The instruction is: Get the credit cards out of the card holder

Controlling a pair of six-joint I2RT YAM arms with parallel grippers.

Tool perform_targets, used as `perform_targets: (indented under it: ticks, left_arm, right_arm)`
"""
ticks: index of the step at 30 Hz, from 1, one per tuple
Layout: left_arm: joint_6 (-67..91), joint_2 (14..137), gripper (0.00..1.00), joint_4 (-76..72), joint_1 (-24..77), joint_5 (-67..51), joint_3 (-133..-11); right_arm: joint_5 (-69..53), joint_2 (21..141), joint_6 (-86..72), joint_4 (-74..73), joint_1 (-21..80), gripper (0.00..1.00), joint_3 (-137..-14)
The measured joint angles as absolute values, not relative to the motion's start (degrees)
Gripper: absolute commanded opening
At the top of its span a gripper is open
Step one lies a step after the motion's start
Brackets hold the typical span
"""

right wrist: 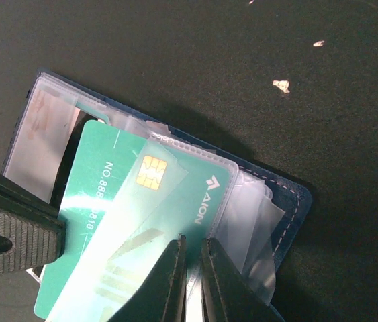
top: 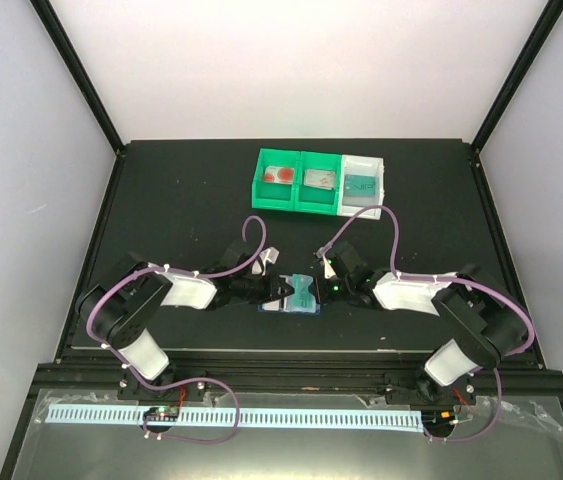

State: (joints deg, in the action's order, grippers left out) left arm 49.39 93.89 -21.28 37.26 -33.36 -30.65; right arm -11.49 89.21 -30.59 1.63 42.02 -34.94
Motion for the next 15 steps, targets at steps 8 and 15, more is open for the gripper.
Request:
perform_targets:
  ticks: [8, 15]
  left_arm:
    - [48.0, 91.1, 0.01, -19.8, 37.2, -32.5, -30.3]
    - [46.6, 88.4, 0.02, -16.1, 36.4, -30.9, -30.2]
  right_arm:
    - [-11.1, 89.2, -30.9, 1.6, 42.0, 0.09, -34.9]
    - [-11.0, 89.2, -30.8, 1.1, 42.0, 0.09, -35.3]
